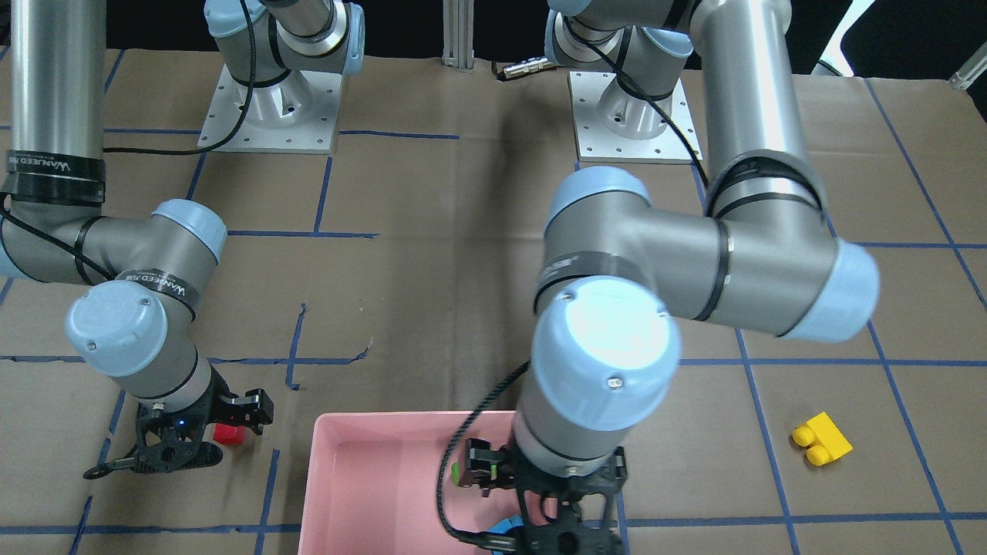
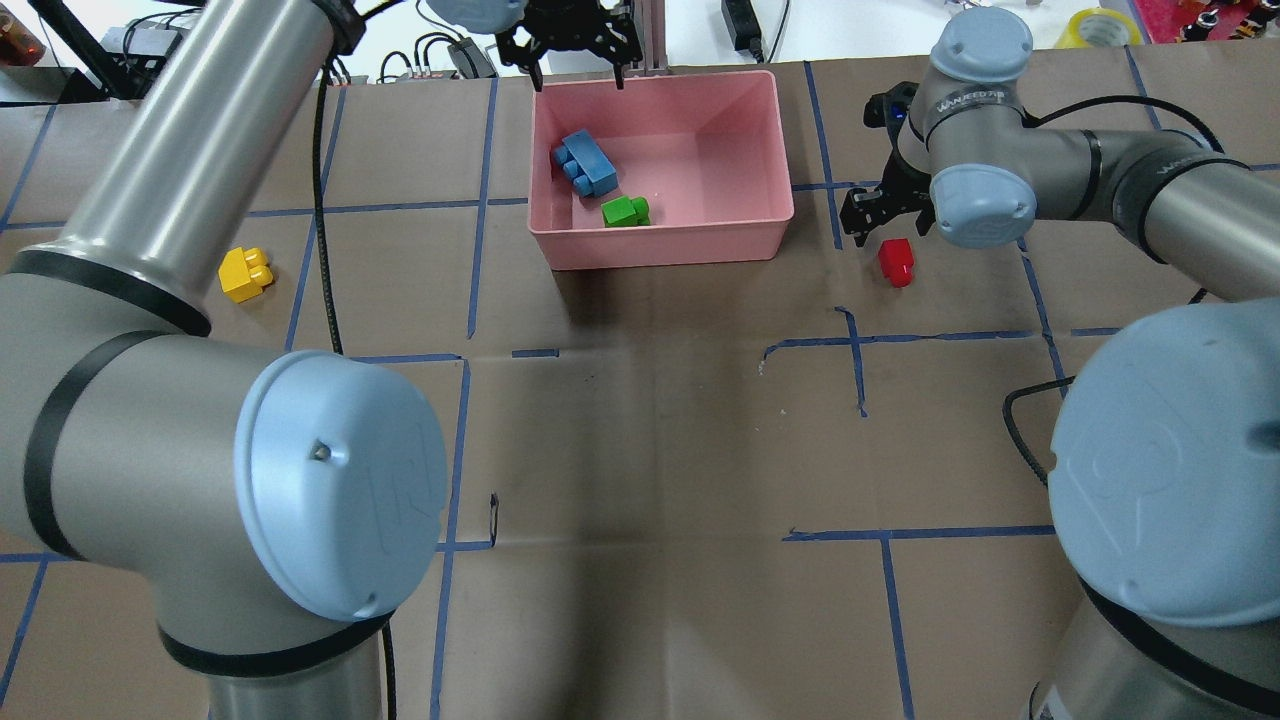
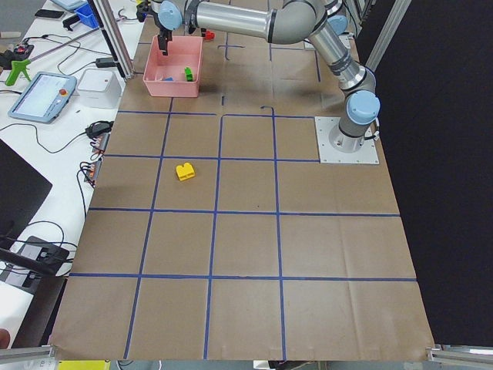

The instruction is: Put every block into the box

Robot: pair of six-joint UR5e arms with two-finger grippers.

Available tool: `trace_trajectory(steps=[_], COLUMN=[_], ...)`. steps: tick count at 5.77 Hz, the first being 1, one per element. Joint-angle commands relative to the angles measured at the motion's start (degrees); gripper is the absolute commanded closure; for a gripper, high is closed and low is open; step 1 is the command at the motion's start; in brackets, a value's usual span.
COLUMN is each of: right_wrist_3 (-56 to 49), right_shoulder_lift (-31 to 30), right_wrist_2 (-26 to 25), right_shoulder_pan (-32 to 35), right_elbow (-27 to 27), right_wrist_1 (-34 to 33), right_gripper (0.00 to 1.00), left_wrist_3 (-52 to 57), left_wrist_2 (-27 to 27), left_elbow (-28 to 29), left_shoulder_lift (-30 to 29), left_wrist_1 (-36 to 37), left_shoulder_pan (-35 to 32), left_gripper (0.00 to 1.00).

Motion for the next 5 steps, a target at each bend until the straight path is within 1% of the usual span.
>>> trace_trajectory(steps=[1,2,3,4,5], right_wrist_3=[-0.02,-0.02,0.15,0.15,0.24], right_shoulder_lift=[-0.48,-0.48,-0.48,-0.48,-1.44], right_wrist_2=[-0.14,-0.23,0.29,0.21,0.21], right_shoulder_pan=[-1.10,-1.10,-1.01,-0.92,-1.10], right_elbow=[2.44,2.44,2.35,2.26,1.39], right_wrist_1=[-1.25,-0.72,-0.80,-0.81,-0.46], right_gripper=[0.15,0.42,0.63,0.78,0.91], left_wrist_3=[6.36,15.46,23.47,24.50,23.73], left_wrist_2=[-0.08,-0.17,-0.08,-0.08,-0.08], left_elbow=[-5.00,-8.78,-11.52,-13.20,-15.30], left_shoulder_lift=[7.28,9.49,10.64,10.57,10.30], left_wrist_1=[-2.79,-2.36,-2.10,-2.10,-2.01], left_shoulder_pan=[8.67,14.73,21.05,27.12,31.27], left_gripper=[0.01,0.01,0.01,0.01,0.01])
